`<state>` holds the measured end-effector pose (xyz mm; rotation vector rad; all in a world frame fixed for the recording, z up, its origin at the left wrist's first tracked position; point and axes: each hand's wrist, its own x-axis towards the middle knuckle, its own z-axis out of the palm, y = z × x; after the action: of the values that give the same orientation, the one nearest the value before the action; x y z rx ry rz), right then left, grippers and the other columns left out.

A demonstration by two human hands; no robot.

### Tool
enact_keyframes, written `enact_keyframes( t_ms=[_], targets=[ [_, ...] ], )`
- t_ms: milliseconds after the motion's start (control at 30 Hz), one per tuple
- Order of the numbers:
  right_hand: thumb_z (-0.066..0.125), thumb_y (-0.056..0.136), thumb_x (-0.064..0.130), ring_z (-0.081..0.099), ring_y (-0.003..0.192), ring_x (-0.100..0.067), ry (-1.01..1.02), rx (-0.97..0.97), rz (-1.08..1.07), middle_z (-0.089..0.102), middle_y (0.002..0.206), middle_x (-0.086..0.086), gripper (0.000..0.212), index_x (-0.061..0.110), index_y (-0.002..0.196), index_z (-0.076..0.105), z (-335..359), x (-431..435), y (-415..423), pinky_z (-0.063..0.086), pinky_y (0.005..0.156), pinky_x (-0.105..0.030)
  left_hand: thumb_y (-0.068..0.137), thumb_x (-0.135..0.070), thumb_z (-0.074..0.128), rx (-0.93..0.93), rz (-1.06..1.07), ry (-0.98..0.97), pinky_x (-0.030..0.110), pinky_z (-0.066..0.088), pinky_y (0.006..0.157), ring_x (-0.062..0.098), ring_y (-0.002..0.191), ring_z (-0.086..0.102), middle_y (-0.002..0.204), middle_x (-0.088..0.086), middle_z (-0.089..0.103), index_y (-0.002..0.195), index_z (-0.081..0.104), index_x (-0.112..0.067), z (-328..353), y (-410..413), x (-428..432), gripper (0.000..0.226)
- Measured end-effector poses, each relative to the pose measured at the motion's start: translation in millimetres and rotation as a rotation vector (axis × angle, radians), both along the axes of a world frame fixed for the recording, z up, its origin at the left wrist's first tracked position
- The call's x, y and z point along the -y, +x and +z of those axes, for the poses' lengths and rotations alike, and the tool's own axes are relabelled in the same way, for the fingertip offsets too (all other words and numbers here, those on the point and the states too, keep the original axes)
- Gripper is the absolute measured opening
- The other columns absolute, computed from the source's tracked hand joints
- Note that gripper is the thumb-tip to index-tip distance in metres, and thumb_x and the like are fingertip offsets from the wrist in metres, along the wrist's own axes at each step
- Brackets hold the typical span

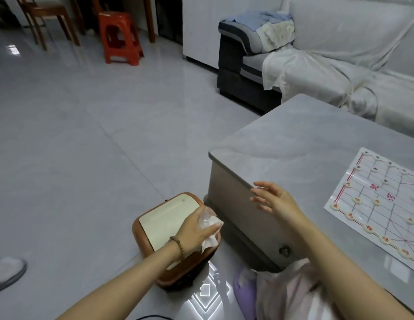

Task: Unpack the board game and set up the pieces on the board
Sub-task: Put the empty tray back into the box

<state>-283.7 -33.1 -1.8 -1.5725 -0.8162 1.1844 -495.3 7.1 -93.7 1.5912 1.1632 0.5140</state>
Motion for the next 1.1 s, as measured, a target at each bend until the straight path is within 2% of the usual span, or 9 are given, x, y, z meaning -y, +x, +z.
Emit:
enact_keyframes(
  t_ms=[133,333,433,633,733,833,967,1033,1100],
  targets=[
    [0.059,0.091,0.014,0.069,0.086,-0.017,0.060,0.045,0.071,0.070,0.097,-0.003,0.015,0.017,0.104,0.065,-1,4,-5,0.053,0.079,-0.029,0.080,-0.052,0.064,-0.203,-0.044,0.034,0.025,0.047,0.093,0.010,0.103,0.055,0.111,-0.007,0.058,0.115,0.051,-0.023,-49,-25,2,0.048],
    [0.059,0.091,0.015,0.069,0.084,-0.014,0.037,0.119,0.180,0.073,0.092,0.001,0.013,0.020,0.101,0.066,-13,5,-13,0.053,0.076,-0.027,0.081,-0.040,0.069,-0.161,0.077,0.044,0.029,0.045,0.094,0.013,0.103,0.058,0.106,-0.003,0.062,0.105,0.054,-0.019,-86,-32,-10,0.035],
    [0.059,0.091,0.014,0.069,0.083,-0.013,0.031,0.129,0.199,0.073,0.089,0.001,0.013,0.019,0.100,0.066,-17,3,-14,0.054,0.078,-0.029,0.081,-0.042,0.066,-0.290,0.057,0.143,0.030,0.044,0.092,0.018,0.107,0.056,0.112,-0.002,0.061,0.111,0.053,-0.021,-91,-29,-19,0.039],
    [0.059,0.091,0.012,0.068,0.082,-0.015,0.029,0.106,0.198,0.072,0.091,-0.002,0.013,0.018,0.099,0.066,-17,-1,-14,0.054,0.077,-0.028,0.085,-0.062,0.048,-0.749,-0.107,0.251,0.036,0.017,0.114,0.025,0.139,0.022,0.154,0.002,0.019,0.149,0.008,-0.025,-102,-31,-22,0.085],
    [0.059,0.091,0.013,0.069,0.082,-0.013,0.026,0.104,0.206,0.072,0.089,0.000,0.013,0.019,0.099,0.067,-17,-2,-14,0.054,0.077,-0.027,0.093,-0.059,0.030,-0.737,-0.225,0.364,0.034,0.004,0.119,0.020,0.145,0.006,0.158,0.000,0.004,0.150,-0.001,-0.026,-107,-34,-19,0.073],
    [0.059,0.091,0.014,0.069,0.082,-0.013,0.026,0.107,0.212,0.072,0.089,0.000,0.013,0.019,0.100,0.067,-17,-2,-13,0.055,0.077,-0.026,0.096,-0.053,0.023,-0.615,-0.437,0.455,0.027,-0.002,0.116,0.014,0.145,0.007,0.157,-0.001,0.014,0.149,0.019,-0.024,-93,-28,-20,0.060],
    [0.058,0.091,0.014,0.069,0.083,-0.013,0.037,0.093,0.196,0.072,0.092,-0.001,0.013,0.019,0.101,0.066,-14,-2,-14,0.055,0.077,-0.026,0.097,-0.049,0.027,-0.449,-0.482,0.578,0.026,0.018,0.113,0.013,0.136,0.033,0.140,-0.003,0.047,0.135,0.047,-0.024,-70,-18,-18,0.050],
    [0.059,0.091,0.014,0.069,0.085,-0.013,0.048,0.084,0.173,0.072,0.095,-0.002,0.013,0.018,0.101,0.066,-12,0,-12,0.054,0.079,-0.028,0.098,-0.041,0.033,-0.411,-0.320,0.582,0.029,0.040,0.098,0.015,0.116,0.052,0.120,-0.003,0.060,0.123,0.056,-0.025,-56,-14,-17,0.037],
    [0.059,0.091,0.013,0.069,0.089,-0.015,0.057,0.085,0.148,0.071,0.100,-0.002,0.014,0.018,0.102,0.066,-8,2,-8,0.054,0.083,-0.031,0.097,-0.042,0.032,-0.377,-0.197,0.618,0.033,0.048,0.081,0.015,0.095,0.060,0.101,-0.003,0.065,0.111,0.060,-0.025,-35,-6,-16,0.036]
  ],
)
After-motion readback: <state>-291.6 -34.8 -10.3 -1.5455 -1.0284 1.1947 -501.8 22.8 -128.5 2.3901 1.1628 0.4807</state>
